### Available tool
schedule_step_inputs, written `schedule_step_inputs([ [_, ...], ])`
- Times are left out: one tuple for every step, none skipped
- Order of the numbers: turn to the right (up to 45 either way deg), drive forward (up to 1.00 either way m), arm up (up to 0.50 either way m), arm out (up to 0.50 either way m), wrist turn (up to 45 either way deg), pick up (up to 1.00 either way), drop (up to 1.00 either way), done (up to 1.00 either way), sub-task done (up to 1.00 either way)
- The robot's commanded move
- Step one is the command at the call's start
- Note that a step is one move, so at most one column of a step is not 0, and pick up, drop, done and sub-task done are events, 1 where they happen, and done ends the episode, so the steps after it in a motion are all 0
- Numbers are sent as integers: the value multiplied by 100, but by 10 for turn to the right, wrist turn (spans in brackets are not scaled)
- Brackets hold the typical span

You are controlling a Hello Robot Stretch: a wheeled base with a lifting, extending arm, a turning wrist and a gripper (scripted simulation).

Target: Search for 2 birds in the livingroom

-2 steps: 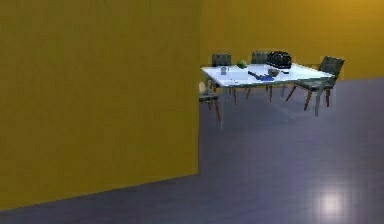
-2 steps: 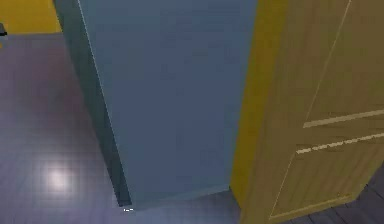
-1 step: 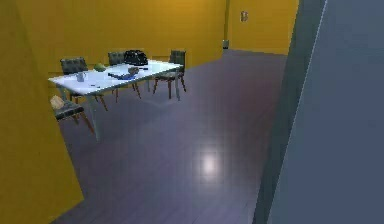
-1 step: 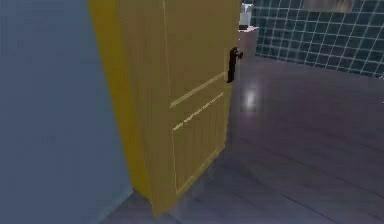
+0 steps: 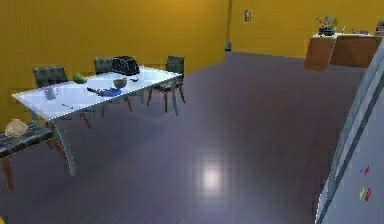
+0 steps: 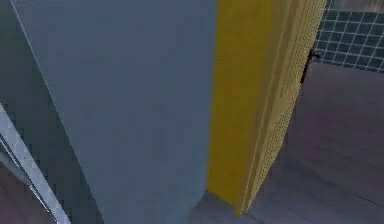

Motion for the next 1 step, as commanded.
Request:
schedule_step_inputs([
  [120, 0, 0, 0, 0, 0, 0, 0, 0],
])
